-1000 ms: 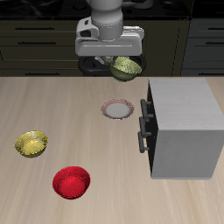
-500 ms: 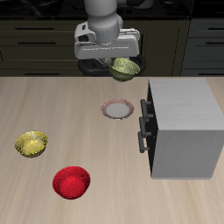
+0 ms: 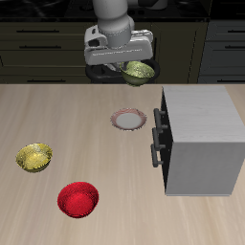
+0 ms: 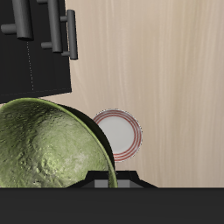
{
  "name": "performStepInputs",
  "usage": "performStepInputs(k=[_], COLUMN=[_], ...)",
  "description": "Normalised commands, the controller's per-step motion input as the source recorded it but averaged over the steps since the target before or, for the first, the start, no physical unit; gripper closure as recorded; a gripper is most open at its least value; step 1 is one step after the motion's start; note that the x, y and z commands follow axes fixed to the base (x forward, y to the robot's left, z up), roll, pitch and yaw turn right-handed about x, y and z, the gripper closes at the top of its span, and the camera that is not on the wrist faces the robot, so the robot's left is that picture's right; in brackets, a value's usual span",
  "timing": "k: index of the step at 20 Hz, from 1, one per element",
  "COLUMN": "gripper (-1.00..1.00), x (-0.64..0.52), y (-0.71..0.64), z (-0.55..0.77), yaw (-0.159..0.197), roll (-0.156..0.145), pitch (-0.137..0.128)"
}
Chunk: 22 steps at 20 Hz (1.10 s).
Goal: Place the green bowl on the plate
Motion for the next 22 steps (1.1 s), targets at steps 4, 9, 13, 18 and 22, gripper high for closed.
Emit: performStepInputs(k=[4,9,13,18,22], gripper=[1.0,1.0,1.0,1.0,1.0], x=[-0.1,0.01,0.12,0.15,0.13], y=[-0.1,-0.12,-0.09,-0.08,-0.04], z=[-0.13,-0.24,-0.1,-0.21,-0.26], yaw=[0.025,-0.004,0.007,0.013,0.012], roll=[-0.01,-0.021,-0.039,-0.027,-0.061], pitch=[0.003,0.035,-0.006,0.012,0.034])
